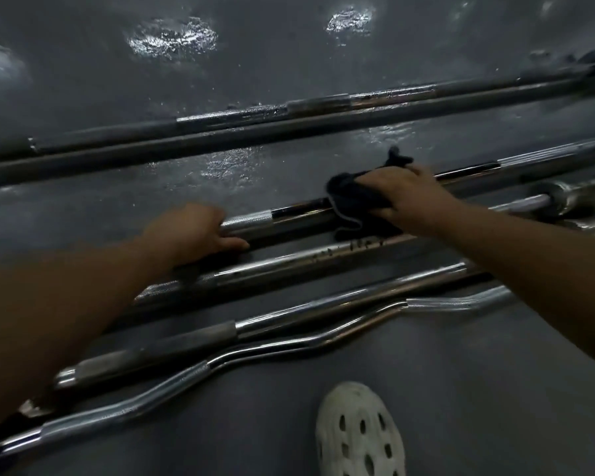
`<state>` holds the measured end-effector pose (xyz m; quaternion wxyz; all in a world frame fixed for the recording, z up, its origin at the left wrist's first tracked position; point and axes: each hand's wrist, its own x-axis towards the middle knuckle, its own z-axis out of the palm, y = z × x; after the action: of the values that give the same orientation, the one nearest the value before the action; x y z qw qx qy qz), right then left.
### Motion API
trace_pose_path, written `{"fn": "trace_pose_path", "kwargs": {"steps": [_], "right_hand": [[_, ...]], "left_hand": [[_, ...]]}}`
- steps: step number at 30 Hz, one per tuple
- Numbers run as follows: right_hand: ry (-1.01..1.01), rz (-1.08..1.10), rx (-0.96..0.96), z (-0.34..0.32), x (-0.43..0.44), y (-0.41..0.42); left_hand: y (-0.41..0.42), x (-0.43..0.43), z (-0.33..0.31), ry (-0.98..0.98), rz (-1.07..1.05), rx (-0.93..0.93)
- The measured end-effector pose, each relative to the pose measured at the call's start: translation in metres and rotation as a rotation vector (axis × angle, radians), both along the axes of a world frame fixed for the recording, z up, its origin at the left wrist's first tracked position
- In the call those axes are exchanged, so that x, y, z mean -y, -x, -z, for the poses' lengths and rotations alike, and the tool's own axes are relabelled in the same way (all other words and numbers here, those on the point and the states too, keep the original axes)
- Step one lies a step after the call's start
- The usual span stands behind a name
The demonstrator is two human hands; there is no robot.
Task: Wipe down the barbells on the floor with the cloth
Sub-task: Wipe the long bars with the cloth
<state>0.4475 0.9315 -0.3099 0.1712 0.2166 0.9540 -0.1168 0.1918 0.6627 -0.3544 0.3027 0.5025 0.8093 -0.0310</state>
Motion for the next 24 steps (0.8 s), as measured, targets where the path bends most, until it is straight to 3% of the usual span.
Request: {"fn": "trace_pose_path", "kwargs": {"steps": [4, 6, 8, 10, 13, 17, 20, 24], "right_hand": [[-0.126, 0.279, -0.209, 0.023, 0.005, 0.003], [-0.176, 0.406, -0.290, 0.036, 0.040, 0.044], [-0.124, 0.239, -0.357, 0.046, 0.093, 0.089], [-0.024, 0.009, -0.371, 0.049, 0.133, 0.109], [-0.028, -0.076, -0.458, 0.053, 0.112, 0.089], [-0.152, 0.309, -0.498, 0.051, 0.041, 0.039], [-0.279, 0.552, -0.397, 0.051, 0.051, 0.069], [-0.090, 0.188, -0.462, 0.050, 0.119, 0.138]], "left_hand": [[0.016, -0.014, -0.008, 0.077, -0.058, 0.215], [0.011, -0.006, -0.008, 0.029, -0.074, 0.078], [-0.002, 0.008, 0.000, -0.165, -0.101, -0.162], [-0.013, 0.018, 0.008, -0.331, -0.124, -0.213], [-0.010, 0.018, 0.015, -0.311, -0.055, -0.241], [-0.007, 0.009, 0.010, -0.193, -0.059, -0.293], [0.003, -0.005, 0.008, -0.094, -0.074, -0.294], [0.031, -0.021, -0.001, -0.044, -0.121, -0.122]]}}
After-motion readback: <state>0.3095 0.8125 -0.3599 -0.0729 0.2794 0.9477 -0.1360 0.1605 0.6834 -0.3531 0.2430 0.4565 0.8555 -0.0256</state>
